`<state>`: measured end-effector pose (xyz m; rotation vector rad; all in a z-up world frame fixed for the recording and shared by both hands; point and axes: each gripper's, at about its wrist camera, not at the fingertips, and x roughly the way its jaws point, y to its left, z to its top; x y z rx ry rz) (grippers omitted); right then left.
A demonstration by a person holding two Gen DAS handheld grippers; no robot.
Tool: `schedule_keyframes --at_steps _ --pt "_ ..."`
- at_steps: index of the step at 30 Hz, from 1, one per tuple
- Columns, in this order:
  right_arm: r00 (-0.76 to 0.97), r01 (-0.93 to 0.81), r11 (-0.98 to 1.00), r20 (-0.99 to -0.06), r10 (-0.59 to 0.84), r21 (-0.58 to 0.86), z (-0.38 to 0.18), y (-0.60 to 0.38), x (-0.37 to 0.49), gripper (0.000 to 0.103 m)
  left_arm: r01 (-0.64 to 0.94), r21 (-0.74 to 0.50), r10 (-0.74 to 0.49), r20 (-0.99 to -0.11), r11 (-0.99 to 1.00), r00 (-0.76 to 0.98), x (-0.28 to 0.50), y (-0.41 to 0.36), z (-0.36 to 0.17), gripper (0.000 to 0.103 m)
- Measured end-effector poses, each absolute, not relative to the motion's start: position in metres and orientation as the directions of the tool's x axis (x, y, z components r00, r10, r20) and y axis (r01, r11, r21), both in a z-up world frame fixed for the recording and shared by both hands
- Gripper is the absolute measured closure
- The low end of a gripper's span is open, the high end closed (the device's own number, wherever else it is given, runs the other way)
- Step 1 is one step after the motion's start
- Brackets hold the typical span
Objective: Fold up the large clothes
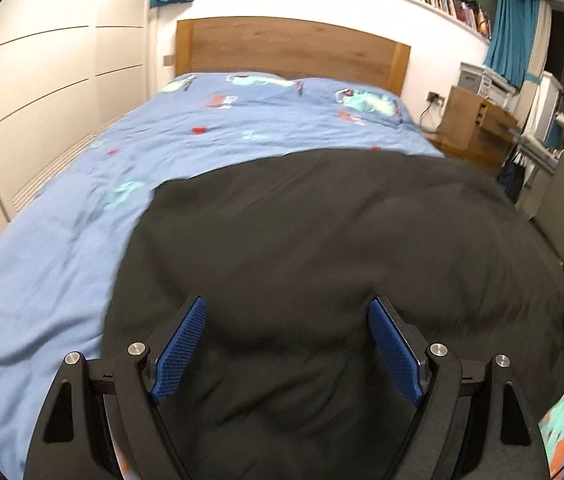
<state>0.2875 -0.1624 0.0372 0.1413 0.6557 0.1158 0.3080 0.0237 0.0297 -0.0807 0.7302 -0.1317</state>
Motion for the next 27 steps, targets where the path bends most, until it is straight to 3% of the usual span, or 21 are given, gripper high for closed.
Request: schedule_keyframes --at_steps 6,17,27 --pt "0.793 -0.101 0.988 -0.590 0.152 0.119 0.022 -0.121 0.352 0.033 0.102 -0.116 -0.153 -0.645 0.988 0.748 0.361 -0.009 0.024 0.015" --pt "0.751 -0.017 0.995 -0.656 0.079 0.100 -0.004 -0.133 0.473 0.033 0.045 -0.074 -0.084 -0.712 0.996 0.697 0.472 -0.038 0.002 0.011" --pt "0.738 0.083 0.989 -0.675 0.020 0.120 -0.019 -0.203 0.463 0.033 -0.008 -0.138 -0.095 -0.719 0.990 0.688 0.447 0.010 -0.001 0.007"
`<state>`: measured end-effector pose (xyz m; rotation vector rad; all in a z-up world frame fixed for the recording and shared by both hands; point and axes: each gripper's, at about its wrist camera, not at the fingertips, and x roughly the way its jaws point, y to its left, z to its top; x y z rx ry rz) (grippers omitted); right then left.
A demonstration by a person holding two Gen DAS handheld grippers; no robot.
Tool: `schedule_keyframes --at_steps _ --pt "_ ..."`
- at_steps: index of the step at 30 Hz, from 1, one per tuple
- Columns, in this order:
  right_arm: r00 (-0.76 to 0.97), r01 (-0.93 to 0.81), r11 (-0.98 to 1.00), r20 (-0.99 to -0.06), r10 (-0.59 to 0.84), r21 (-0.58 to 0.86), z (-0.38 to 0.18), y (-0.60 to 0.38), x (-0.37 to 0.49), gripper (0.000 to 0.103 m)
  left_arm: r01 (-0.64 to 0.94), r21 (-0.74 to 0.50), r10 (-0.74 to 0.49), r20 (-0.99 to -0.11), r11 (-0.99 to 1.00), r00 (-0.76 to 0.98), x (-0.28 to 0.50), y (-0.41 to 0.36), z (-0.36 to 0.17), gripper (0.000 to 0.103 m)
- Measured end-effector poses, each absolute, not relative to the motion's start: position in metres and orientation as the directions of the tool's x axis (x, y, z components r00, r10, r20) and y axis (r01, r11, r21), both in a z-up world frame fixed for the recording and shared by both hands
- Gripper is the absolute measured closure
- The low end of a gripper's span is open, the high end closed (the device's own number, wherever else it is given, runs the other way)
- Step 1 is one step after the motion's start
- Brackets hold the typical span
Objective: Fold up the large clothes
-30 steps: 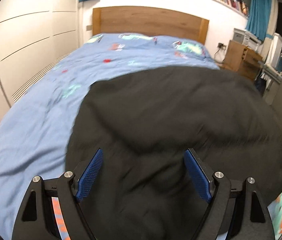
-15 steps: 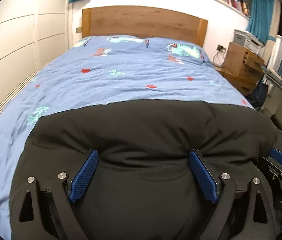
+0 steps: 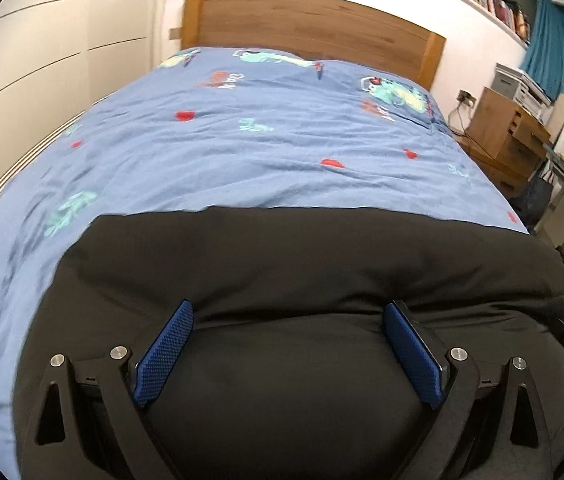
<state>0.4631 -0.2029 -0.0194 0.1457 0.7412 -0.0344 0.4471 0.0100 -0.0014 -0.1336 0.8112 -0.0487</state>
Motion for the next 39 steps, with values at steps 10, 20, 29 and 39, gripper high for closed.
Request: schedule_keyframes --at_steps 10,20,29,39 --pt "0.658 0.262 0.964 -0.737 -0.153 0.035 -0.010 -0.286 0.372 0.033 -0.072 -0.066 0.003 -0.720 0.995 0.694 0.360 0.049 0.020 0.007" --pt "0.727 0.183 0.981 -0.680 -0.092 0.063 0.039 -0.248 0.244 0.033 -0.026 -0.019 0.006 -0.666 0.999 0.746 0.218 0.043 0.045 0.003" --pt "0.761 0.083 0.995 -0.648 -0.033 0.047 0.047 -0.186 0.144 0.033 0.013 -0.022 -0.024 -0.634 1.000 0.773 0.113 0.030 0.051 0.001" --pt "0.757 0.054 0.998 -0.654 -0.021 0.031 0.019 -0.154 0.076 0.033 0.062 0.003 -0.048 -0.604 0.998 0.795 0.048 0.022 0.046 0.001"
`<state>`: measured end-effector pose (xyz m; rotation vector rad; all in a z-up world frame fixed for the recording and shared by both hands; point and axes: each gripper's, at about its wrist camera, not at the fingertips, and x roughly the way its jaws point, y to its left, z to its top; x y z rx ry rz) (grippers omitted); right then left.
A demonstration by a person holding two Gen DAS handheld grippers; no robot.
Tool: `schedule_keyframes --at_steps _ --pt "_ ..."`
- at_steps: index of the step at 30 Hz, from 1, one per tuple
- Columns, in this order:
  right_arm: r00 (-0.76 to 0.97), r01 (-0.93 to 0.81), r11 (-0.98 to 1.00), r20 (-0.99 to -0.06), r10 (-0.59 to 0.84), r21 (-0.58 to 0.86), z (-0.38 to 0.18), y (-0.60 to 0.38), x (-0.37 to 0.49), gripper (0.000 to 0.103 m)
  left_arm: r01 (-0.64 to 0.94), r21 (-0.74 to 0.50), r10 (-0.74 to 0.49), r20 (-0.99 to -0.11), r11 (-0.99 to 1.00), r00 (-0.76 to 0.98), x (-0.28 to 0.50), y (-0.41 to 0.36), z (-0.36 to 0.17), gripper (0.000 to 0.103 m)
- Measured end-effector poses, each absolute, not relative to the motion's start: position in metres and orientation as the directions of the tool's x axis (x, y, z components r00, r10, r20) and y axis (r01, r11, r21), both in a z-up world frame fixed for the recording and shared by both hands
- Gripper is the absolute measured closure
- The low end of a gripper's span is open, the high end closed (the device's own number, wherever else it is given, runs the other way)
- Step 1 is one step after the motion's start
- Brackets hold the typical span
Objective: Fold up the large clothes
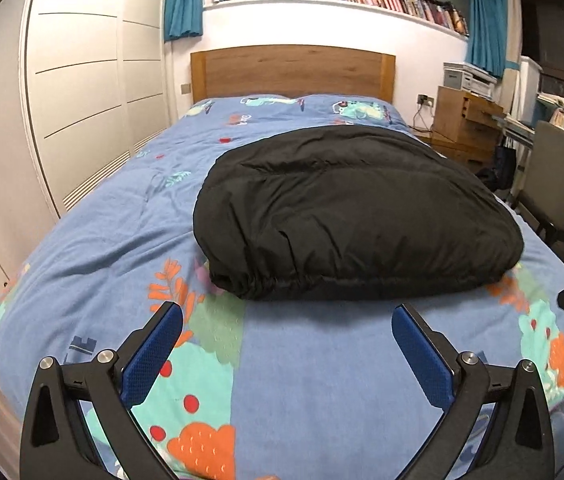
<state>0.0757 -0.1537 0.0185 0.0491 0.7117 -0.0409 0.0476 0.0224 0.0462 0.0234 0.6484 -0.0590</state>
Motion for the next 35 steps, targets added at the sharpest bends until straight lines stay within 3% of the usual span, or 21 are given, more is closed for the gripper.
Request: schedule_keyframes --at_steps 11,35 --pt "0.757 0.046 0.999 -0.653 -0.031 0.007 0.008 -0.151 0.052 0.033 0.095 0.019 -0.065 -0.591 0.995 0.804 0.025 0.004 0.046 0.001" --pt "0.777 0.089 0.996 -0.625 -0.077 -0.011 0.009 -0.163 0.040 0.033 0.085 0.006 -0.060 -0.652 0.996 0.755 0.027 0.005 0.020 0.001"
